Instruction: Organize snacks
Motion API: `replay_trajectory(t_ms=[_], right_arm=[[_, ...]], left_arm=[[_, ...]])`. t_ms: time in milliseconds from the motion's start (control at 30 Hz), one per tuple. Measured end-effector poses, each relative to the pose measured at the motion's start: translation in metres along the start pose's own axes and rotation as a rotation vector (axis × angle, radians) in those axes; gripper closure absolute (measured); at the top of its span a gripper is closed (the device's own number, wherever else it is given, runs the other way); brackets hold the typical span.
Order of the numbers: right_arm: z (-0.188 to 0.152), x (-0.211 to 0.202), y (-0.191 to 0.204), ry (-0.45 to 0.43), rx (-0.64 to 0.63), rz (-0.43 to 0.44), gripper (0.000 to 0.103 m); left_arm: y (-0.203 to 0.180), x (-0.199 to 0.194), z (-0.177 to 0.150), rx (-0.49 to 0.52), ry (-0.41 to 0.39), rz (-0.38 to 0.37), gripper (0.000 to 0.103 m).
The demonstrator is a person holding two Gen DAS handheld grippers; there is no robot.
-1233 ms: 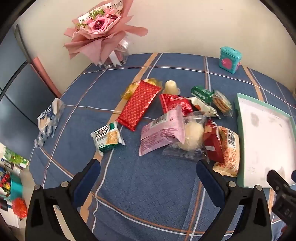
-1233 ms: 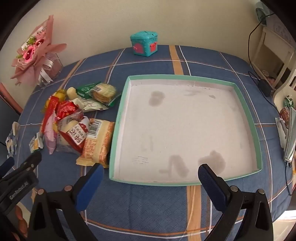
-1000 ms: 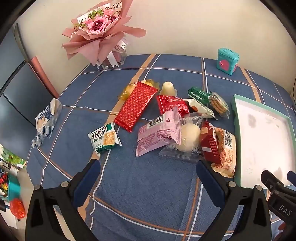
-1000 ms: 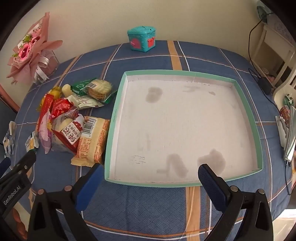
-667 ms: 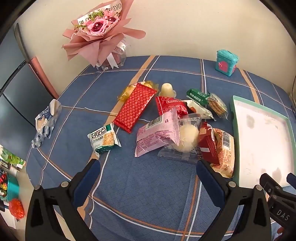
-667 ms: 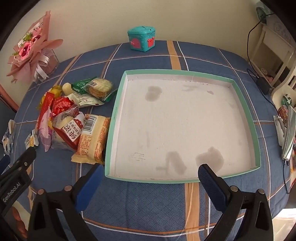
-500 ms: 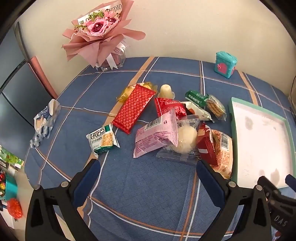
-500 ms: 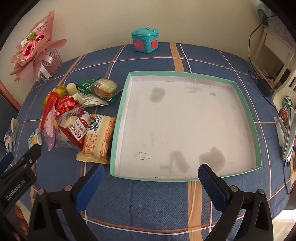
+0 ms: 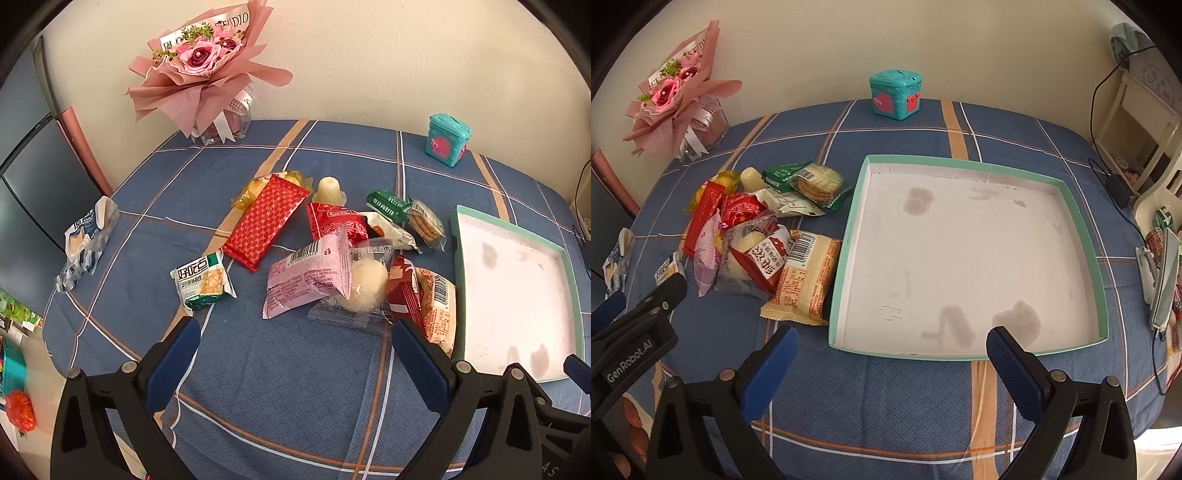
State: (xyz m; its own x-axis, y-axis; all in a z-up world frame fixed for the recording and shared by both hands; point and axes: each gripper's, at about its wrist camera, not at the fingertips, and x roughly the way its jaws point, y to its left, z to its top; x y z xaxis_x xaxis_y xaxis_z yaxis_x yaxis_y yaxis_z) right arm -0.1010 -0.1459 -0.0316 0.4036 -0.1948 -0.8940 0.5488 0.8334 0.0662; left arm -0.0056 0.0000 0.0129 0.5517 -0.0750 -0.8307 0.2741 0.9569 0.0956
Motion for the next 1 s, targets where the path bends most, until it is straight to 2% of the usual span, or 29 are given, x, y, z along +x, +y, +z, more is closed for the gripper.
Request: replay_trajectory(t_ms=[1000], right_arm=[[-0.0011, -0.0027, 0.0028, -0.003, -0.008, -0.004, 0.0]], left_arm=[[-0.0001, -0.0031, -0.0001, -0.014, -0.011, -0.02, 0.0]])
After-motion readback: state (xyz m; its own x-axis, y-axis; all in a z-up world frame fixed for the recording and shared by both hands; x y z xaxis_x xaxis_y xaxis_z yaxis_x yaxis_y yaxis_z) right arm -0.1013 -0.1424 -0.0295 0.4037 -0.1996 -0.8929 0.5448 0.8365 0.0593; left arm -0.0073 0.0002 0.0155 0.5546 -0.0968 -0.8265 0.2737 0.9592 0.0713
